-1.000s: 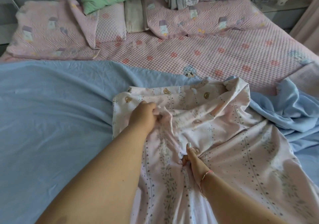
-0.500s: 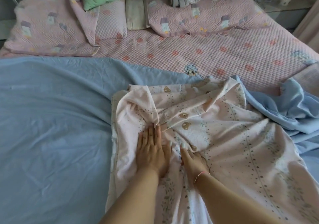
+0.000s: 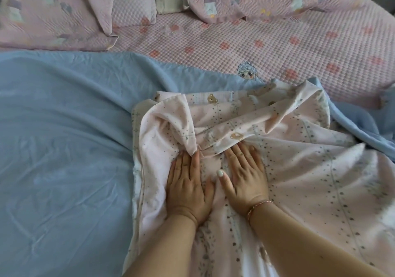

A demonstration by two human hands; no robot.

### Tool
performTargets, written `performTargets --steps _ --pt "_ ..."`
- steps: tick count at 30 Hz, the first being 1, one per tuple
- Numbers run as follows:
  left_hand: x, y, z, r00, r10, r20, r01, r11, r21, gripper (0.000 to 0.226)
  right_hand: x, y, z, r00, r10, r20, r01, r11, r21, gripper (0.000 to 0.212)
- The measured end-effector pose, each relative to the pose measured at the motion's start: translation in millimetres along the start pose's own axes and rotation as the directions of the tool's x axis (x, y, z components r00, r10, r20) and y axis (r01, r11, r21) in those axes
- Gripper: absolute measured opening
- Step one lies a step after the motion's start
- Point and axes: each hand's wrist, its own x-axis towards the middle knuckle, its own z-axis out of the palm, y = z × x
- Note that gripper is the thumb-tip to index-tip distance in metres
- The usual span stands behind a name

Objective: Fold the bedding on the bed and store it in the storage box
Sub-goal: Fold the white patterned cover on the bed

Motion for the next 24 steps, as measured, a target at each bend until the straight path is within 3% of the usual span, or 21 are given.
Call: performTargets --steps 6,8,11,13,15,17,19,21,24 --pt "8.2 5.6 -15.8 0.997 0.029 -0.069 -0.037 0.992 -0.118 0.063 1.7 0.1 0.6 0.998 0.035 0.051 -0.033 0.999 -0.032 0.073" --pt "34.9 13.0 -39.2 0.997 -0.071 -0.008 0.068 0.978 -0.195 0.061 2.8 0.3 1.4 0.999 0.03 0.038 -0.028 0.999 -0.031 0.069" --pt "93.5 16.6 -52.5 0.94 -0.282 0.194 0.329 0.897 -0.294 0.058 5.7 1.4 0.9 1.0 0.018 -0.004 -0.018 0.999 -0.032 0.069" --pt "129.5 18.5 -64.9 0.901 -0.381 0.208 0.425 0.87 -0.25 0.036 5.3 1.9 1.4 0.999 0.007 -0.04 -0.006 1.0 0.004 0.067" --pt "161.8 5.7 -78.0 0.813 -0.577 0.081 0.564 0.745 -0.356 0.027 4.7 1.0 2.1 0.995 0.012 -0.095 -0.005 0.997 0.075 0.064" --pt "191.0 -15.7 -87.8 0.692 -0.721 0.037 0.583 0.528 -0.618 0.032 4.5 0.8 3.5 0.991 0.037 -0.127 -0.022 0.993 0.117 0.061" --pt "199.9 -25.3 -91.9 0.711 -0.702 0.046 0.469 0.424 -0.775 0.052 4.5 0.8 5.5 0.99 0.055 -0.13 -0.041 0.993 0.112 0.061" --pt "178.9 -10.9 -85.6 0.773 -0.634 0.012 0.417 0.494 -0.763 0.064 4.2 1.3 6.4 0.988 0.064 -0.139 -0.051 0.994 0.096 0.061" --pt "99.3 27.5 -71.2 0.872 -0.459 -0.171 0.277 0.75 -0.601 0.058 5.2 2.0 6.0 0.988 0.059 -0.145 -0.046 0.994 0.094 0.063"
